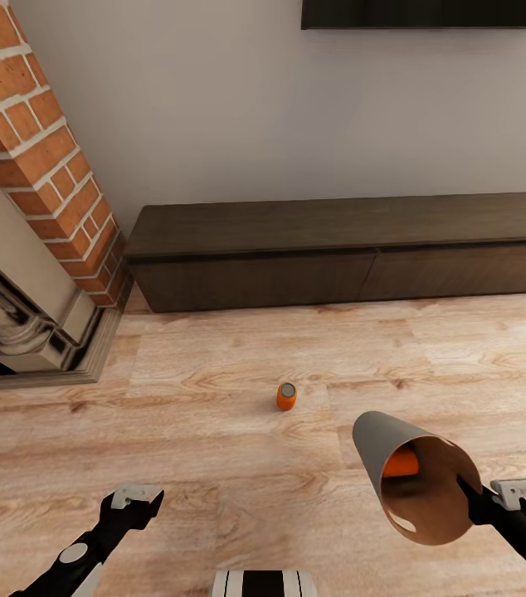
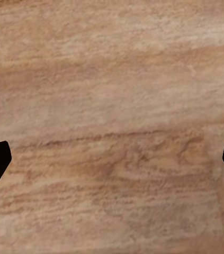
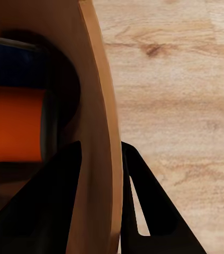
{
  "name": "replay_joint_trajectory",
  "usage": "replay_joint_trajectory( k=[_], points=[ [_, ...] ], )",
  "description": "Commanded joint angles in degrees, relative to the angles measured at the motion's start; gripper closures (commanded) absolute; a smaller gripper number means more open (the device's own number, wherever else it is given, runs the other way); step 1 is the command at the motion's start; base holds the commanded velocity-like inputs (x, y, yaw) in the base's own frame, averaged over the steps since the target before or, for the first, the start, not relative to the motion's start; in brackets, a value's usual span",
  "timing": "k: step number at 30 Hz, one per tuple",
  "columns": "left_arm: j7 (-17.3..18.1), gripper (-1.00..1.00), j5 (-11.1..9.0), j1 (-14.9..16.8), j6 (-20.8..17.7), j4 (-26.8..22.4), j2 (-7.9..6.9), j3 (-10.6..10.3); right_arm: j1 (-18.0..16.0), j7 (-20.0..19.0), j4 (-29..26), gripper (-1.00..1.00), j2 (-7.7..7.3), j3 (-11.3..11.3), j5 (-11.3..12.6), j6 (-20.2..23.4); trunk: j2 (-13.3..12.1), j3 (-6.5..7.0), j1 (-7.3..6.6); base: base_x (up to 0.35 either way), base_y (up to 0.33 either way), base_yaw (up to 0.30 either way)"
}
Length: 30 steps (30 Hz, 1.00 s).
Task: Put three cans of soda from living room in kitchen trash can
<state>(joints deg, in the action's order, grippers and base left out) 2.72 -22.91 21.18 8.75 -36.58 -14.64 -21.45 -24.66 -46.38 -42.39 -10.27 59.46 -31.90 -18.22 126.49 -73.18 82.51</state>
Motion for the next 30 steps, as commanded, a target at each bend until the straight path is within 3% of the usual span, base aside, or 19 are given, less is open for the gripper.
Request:
replay_joint_trajectory(
  k=[1,11,30],
  points=[
    [0.0,-1.0,0.02,0.0,-0.03,0.01,0.02,0.0,-0.04,-0.21,-0.07,1.0,-0.04,0.14,0.55,0.02,0.0,0.01,0.0,0.194,0.0,0.0],
    [0.0,-1.0,0.06,0.0,-0.21,0.01,0.92,-0.08,-0.04,0.06,-0.07,1.0,0.04,0.15,0.54,0.23,0.0,0.12,0.0,0.285,-0.042,-0.033],
    [0.0,-1.0,0.2,0.0,-0.2,0.15,1.21,-0.12,-0.04,0.14,-0.07,1.0,0.06,0.21,0.61,1.6,0.0,1.32,0.0,0.298,-0.136,-0.185]
  ],
)
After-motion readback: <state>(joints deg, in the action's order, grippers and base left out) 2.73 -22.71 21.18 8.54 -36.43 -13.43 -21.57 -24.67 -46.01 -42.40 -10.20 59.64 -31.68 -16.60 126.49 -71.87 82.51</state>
